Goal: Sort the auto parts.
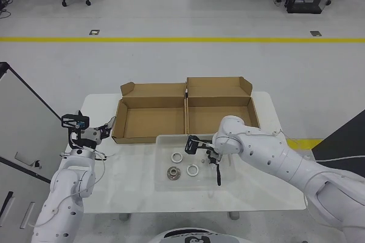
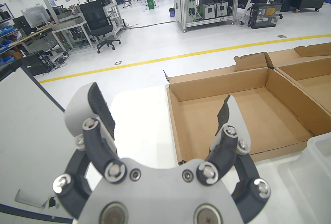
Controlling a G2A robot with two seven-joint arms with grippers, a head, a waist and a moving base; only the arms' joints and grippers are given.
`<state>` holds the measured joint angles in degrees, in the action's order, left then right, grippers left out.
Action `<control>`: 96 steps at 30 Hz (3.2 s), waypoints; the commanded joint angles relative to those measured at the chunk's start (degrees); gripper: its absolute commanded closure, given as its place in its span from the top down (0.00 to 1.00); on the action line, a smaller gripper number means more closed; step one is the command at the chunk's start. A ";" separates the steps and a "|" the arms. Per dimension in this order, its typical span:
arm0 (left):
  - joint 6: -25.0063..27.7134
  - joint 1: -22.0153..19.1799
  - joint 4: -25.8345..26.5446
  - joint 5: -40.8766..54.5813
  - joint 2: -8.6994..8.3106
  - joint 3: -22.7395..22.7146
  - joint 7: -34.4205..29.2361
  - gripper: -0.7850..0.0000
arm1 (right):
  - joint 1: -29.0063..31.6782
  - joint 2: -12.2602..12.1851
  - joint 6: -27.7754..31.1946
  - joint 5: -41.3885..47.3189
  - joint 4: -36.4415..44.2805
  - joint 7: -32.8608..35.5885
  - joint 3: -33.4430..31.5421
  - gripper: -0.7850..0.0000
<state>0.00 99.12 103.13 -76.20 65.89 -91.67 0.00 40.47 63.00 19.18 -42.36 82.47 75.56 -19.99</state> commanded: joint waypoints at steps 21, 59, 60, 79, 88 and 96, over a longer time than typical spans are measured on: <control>0.00 0.00 0.00 0.00 0.00 0.00 0.00 1.00 | 1.56 -0.65 1.61 0.78 1.30 2.87 -3.28 0.31; 0.00 0.00 0.00 0.00 0.00 0.00 0.00 1.00 | 8.02 -8.85 0.85 22.29 17.14 8.70 -26.49 0.00; 0.00 0.00 0.00 0.00 0.00 0.00 0.00 1.00 | 8.95 -9.49 1.62 23.65 17.12 7.93 -28.07 0.00; 0.00 0.00 0.00 0.00 0.00 0.00 0.00 1.00 | 15.91 -17.61 20.33 59.39 13.74 -10.77 -38.90 0.00; 0.00 0.00 0.00 0.00 0.00 0.00 0.00 1.00 | 15.91 -17.61 20.33 59.39 13.74 -10.77 -38.90 0.00; 0.00 0.00 0.00 0.00 0.00 0.00 0.00 1.00 | 18.42 -17.64 20.59 73.73 10.95 -13.86 -41.19 0.00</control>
<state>0.00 99.12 103.13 -76.20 65.89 -91.67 0.00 58.53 45.39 39.36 26.41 93.81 61.13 -60.79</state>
